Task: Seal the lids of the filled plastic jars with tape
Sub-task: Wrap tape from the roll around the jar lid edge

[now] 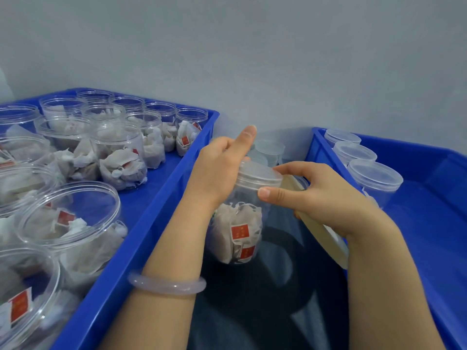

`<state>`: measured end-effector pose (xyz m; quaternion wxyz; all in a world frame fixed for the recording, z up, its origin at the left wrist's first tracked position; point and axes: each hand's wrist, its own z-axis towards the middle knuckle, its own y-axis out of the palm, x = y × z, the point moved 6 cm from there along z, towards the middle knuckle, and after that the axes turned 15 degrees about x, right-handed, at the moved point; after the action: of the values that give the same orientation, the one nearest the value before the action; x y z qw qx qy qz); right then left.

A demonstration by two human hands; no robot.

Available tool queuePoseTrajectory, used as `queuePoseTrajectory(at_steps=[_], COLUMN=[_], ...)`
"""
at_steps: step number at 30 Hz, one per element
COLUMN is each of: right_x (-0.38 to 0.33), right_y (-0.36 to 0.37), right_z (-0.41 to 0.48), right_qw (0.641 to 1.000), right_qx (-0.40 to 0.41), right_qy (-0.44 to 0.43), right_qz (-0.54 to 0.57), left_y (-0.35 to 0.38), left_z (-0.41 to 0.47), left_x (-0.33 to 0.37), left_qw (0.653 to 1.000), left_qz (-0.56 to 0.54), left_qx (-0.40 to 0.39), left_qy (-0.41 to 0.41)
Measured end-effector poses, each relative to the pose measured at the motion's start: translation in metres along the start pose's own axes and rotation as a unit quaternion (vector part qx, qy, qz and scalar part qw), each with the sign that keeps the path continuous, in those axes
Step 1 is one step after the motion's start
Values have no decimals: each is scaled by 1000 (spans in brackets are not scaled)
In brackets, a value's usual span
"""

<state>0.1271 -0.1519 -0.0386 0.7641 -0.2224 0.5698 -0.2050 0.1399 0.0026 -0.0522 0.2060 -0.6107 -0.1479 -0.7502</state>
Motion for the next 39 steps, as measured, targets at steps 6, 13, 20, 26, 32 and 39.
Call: queuePoseTrajectory(at_steps=[6,13,20,26,32,39], right_x=[5,-1,-2,4,26,44], right_y=[7,2,-2,8,20,39], right_z=[7,-2,-3,2,13,20], right_qw=[998,994,998,1000,999,999], right_qx=[59,-15,-10,-9,-14,-22], right_qy=[7,-15,-4,5,14,29], right_qz=[-38,-104,-56,-16,-30,-8], left_y=[7,-1,-4,-5,4,-2], left_z=[-3,3,4,5,6,10], left_x=[-7,-7,2,0,-12,-25], left_qw=[995,991,993,994,996,993], left_qz=[26,15,-1,-25,-36,-39], left_qx=[91,112,85,79,17,37], left_qy=[44,78,78,64,77,110])
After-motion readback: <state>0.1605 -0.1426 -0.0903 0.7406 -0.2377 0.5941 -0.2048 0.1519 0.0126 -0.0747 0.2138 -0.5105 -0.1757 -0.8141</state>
